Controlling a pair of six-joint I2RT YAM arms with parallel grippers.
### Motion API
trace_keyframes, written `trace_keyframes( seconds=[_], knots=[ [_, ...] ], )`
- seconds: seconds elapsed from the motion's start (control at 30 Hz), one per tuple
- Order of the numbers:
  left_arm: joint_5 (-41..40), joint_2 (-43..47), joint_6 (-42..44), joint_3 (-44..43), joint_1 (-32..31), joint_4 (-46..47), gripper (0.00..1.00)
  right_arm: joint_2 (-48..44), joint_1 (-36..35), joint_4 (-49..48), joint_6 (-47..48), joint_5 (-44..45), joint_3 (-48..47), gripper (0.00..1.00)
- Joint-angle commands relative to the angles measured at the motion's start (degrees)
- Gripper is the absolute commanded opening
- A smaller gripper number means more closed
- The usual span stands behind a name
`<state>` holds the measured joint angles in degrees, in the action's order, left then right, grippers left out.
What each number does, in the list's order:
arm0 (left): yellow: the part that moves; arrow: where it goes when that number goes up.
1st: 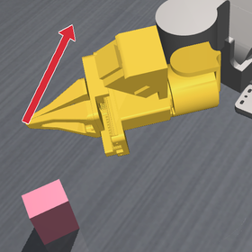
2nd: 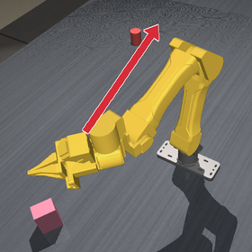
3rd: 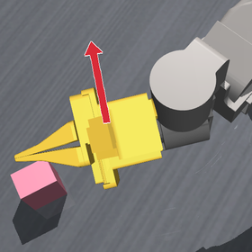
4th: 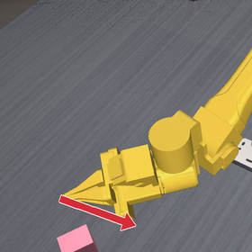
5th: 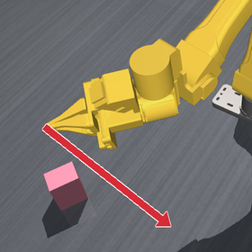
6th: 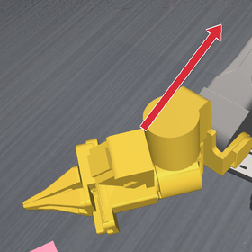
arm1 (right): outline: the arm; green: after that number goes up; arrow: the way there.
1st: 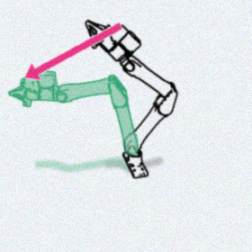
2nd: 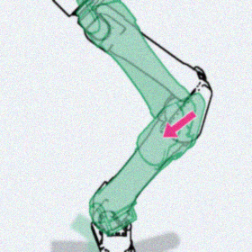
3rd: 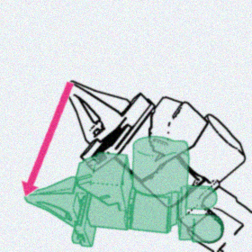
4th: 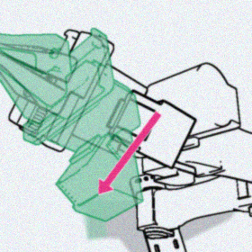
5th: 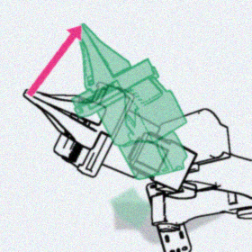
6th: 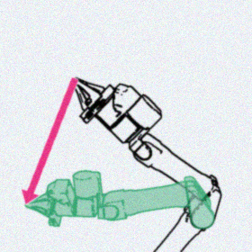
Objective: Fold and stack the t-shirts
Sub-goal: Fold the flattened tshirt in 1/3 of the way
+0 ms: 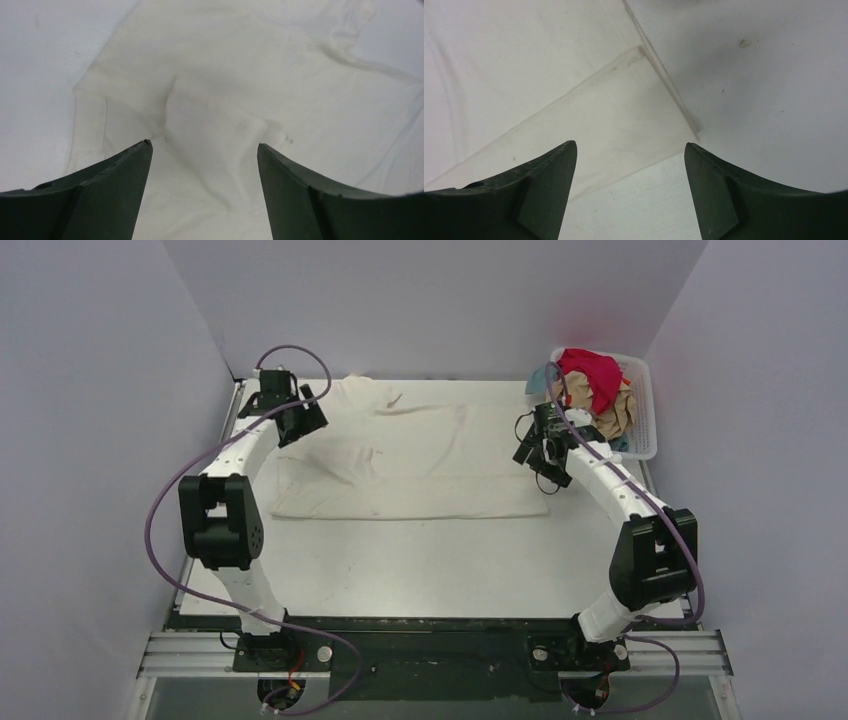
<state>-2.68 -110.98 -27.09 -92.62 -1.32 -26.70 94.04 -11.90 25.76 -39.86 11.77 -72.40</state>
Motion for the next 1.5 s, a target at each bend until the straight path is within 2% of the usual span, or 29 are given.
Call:
trace_keyframes(
  seconds=[0.0, 0.1, 0.17, 0.4, 0.53, 0.77, 0.93, 1.17, 1.3, 1.47],
  knots=[
    [2.1, 12.55, -3.66, 15.28, -0.23, 3.39, 0.87, -4.68, -4.77, -0.97, 1.72, 0.78, 4.74, 0.74],
    [8.59, 18.01, -6.55, 29.8, -0.1, 13.42, 0.88, -1.37, -5.96, -3.82, 1.75, -4.29, 5.44, 0.75],
    [9.63, 17.65, -7.79, 33.94, 0.14, 16.19, 0.89, 3.03, -6.1, -6.4, 1.49, -7.12, 4.92, 0.75],
    [13.49, 9.98, -9.12, 35.34, 3.12, 15.85, 0.91, 12.77, -5.86, -11.09, 1.49, -10.34, 2.54, 0.75],
    [12.53, 11.4, -10.42, 39.52, 3.49, 12.73, 0.92, 13.11, -5.82, -12.43, -0.36, -11.31, 7.74, 0.75],
    [6.35, 20.46, -19.71, 49.94, 3.43, 4.6, 0.93, 3.22, -6.37, -14.97, -3.1, -12.89, 21.84, 0.75],
    [2.64, 33.51, -25.19, 60.68, 2.92, 0.05, 0.93, -6.95, -7.86, -16.13, -5.93, -14.33, 33.9, 0.75],
    [-2.46, 52.03, -27.64, 68.22, 2.13, -9.03, 0.94, -20.06, -12.29, -13.36, -11.12, -12.72, 46.33, 0.75],
    [-3.07, 57.15, -29.83, 69.7, 1.85, -10.81, 0.94, -27.2, -15.71, -9.77, -14.43, -9.99, 49.15, 0.75],
    [-5.44, 57.24, -30.78, 68.51, 1.85, -12.06, 0.95, -32.69, -18.6, -7.15, -18.08, -9.19, 51.56, 0.75]
  ],
)
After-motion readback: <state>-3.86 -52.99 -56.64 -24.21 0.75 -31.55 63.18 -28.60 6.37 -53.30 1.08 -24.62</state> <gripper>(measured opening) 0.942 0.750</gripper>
